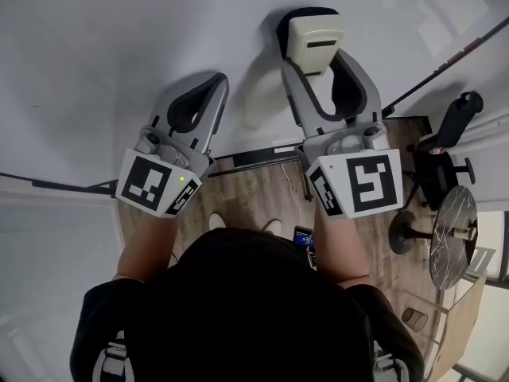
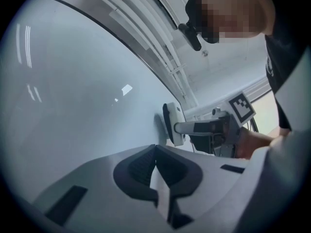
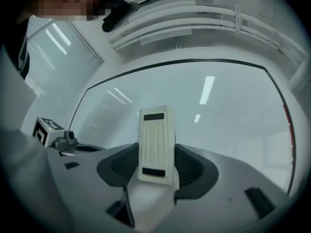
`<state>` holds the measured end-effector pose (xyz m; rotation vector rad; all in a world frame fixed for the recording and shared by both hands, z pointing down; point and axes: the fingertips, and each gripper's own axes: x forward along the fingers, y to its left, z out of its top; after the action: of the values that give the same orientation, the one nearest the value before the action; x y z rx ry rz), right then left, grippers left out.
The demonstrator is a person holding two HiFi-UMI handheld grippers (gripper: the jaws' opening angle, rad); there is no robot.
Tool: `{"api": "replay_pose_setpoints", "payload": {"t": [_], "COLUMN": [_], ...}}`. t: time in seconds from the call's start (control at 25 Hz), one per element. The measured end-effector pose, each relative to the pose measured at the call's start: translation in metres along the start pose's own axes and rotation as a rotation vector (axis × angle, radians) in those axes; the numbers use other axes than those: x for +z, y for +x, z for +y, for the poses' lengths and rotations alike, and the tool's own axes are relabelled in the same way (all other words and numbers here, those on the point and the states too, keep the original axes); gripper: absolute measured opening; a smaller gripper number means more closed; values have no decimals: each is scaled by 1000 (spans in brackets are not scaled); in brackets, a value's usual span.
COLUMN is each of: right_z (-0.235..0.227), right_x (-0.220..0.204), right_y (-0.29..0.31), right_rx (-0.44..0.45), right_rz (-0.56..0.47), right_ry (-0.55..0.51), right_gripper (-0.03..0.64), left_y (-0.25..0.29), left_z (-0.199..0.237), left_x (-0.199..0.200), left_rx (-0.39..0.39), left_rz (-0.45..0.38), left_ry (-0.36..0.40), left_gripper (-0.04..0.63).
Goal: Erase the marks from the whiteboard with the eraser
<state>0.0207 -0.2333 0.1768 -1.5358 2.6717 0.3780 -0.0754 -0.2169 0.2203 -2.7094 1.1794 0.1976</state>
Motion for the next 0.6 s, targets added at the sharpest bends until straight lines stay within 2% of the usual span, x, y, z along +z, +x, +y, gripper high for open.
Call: {"api": "replay_pose_setpoints", "payload": {"t": [0.08, 0.2, 0.48, 0.6], "right_z": [19, 20, 12, -4], "right_x": [3, 5, 9, 7], "right_y": [11, 23, 31, 30], "right_rx": [37, 26, 6, -31], "right_rz": [6, 13, 9, 15], "right_ry": [-46, -82, -65, -55], "right_gripper": [230, 231, 232, 232], "left_y": [-1, -6, -9, -6], "left_z": [-1, 2, 12, 11], "left_x": [1, 5, 6, 7], "left_rx": [9, 24, 34, 30], "left_rz": [-2, -1, 6, 6], "left_ry": [0, 1, -3, -2], "left_gripper": [6, 6, 6, 6]}}
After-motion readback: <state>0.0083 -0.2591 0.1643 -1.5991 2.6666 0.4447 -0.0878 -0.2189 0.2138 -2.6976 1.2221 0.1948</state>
